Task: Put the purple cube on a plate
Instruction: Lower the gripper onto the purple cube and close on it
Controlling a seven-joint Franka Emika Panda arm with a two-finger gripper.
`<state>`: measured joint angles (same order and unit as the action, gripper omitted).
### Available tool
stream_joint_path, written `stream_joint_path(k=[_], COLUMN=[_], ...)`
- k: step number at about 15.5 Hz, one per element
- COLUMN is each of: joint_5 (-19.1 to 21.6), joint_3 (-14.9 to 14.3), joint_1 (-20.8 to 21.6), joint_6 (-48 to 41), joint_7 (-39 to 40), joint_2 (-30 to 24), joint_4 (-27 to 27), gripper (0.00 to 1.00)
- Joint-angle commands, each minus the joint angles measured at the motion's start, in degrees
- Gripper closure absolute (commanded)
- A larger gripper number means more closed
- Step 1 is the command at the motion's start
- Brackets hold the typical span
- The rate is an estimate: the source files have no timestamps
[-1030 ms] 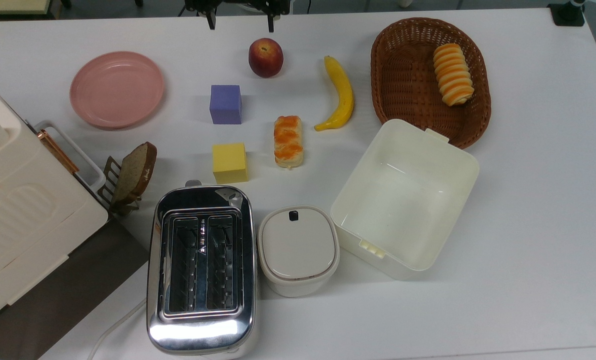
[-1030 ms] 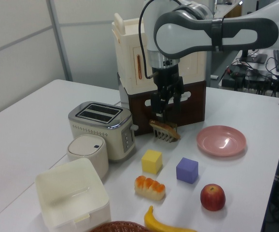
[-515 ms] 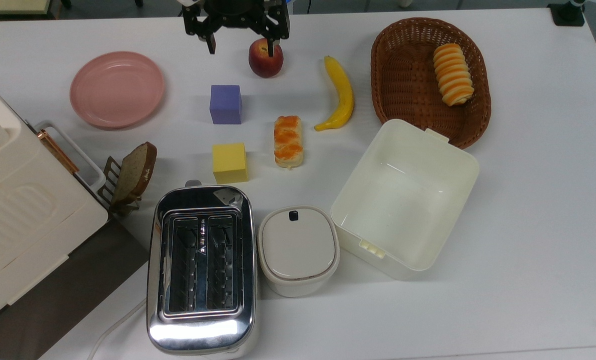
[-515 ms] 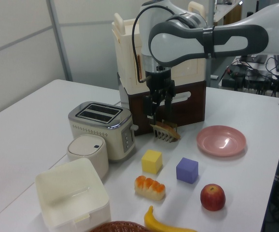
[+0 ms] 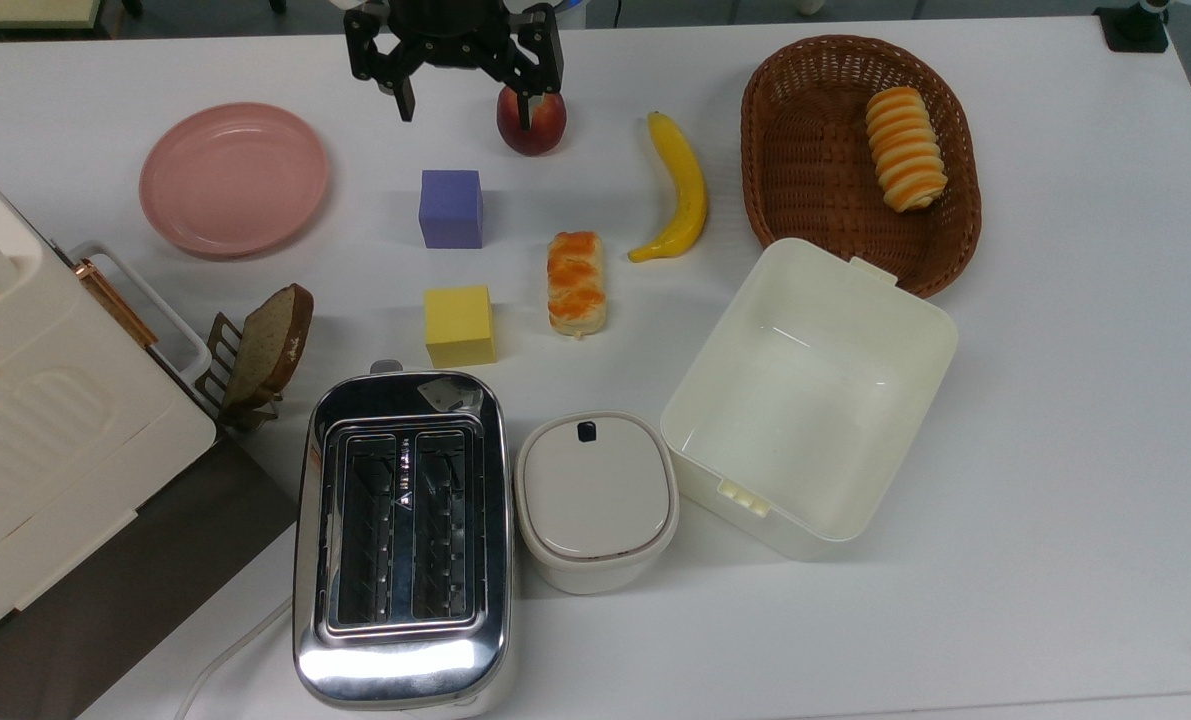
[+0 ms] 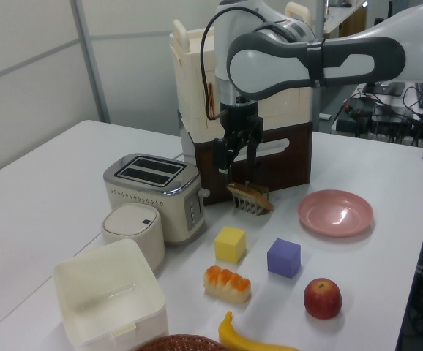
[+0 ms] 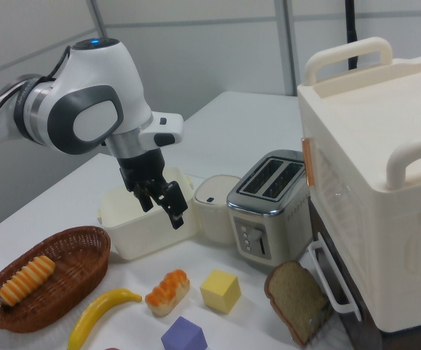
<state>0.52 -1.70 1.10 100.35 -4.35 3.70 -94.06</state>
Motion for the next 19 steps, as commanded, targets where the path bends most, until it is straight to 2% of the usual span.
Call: stream_joint_path(k=[1, 8, 12, 16, 19], joint_5=[-0.5, -1.3, -4.2, -4.5, -6.5], joint_3=[0.1, -0.7, -1.4, -1.5, -2.4], joint_1=[0.3, 0.3, 0.2, 0.1, 0.1], joint_6=[1.0, 0.4, 1.1, 11.2, 16.1], joint_7=[-1.4, 1.2, 3.7, 7.3, 9.7], joint_2=[-0.9, -1.4, -2.2, -5.9, -4.9], joint_4=[-2.3, -8.8, -16.0, -27.7, -31.2], gripper=[0.0, 0.0, 0.0, 0.0, 0.0])
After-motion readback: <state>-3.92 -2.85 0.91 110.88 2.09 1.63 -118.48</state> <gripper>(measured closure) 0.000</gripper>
